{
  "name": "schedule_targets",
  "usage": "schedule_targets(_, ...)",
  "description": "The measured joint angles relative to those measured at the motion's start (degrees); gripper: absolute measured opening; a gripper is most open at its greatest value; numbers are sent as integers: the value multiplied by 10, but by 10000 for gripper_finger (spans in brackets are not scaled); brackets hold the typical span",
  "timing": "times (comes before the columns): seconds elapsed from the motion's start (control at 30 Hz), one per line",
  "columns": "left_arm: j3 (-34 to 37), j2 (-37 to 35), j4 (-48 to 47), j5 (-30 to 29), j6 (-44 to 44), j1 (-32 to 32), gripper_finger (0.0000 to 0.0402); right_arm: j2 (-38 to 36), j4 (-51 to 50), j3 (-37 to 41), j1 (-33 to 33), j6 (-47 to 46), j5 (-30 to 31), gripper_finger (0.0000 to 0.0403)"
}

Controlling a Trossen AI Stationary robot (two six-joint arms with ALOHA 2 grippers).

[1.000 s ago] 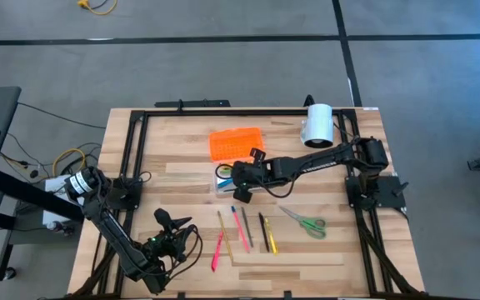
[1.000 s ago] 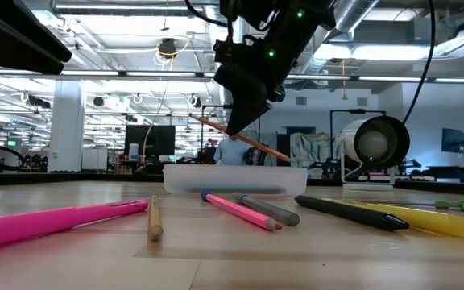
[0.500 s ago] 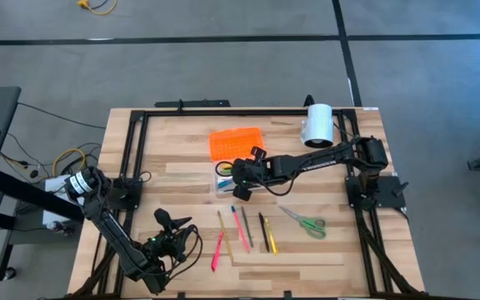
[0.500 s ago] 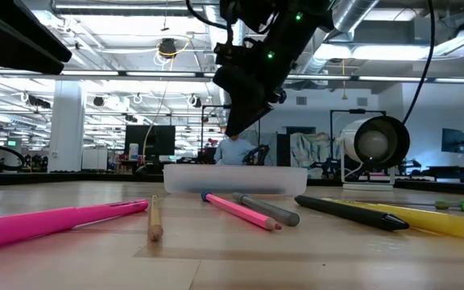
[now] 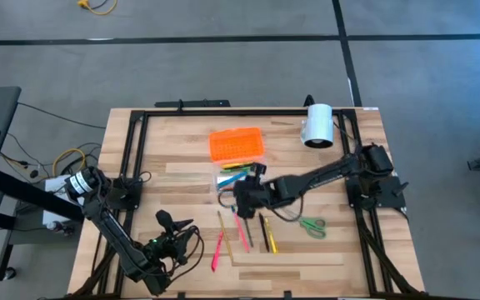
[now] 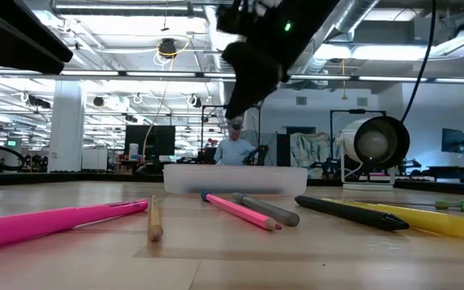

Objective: Pick & place school supplies into a supply box
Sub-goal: Put the pink pen into the supply box

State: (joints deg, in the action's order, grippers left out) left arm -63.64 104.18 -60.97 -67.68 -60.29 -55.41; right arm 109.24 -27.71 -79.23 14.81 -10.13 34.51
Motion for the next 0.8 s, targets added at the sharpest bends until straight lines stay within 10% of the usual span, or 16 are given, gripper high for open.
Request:
schedule_targets(0.53,-2,0,373,207,229,76,137,-6,-279,0,224,-371,350,86)
schedule_targets(0.8,0,0,405,284,159,128,137,-10,-505,0,283,-654,415,86)
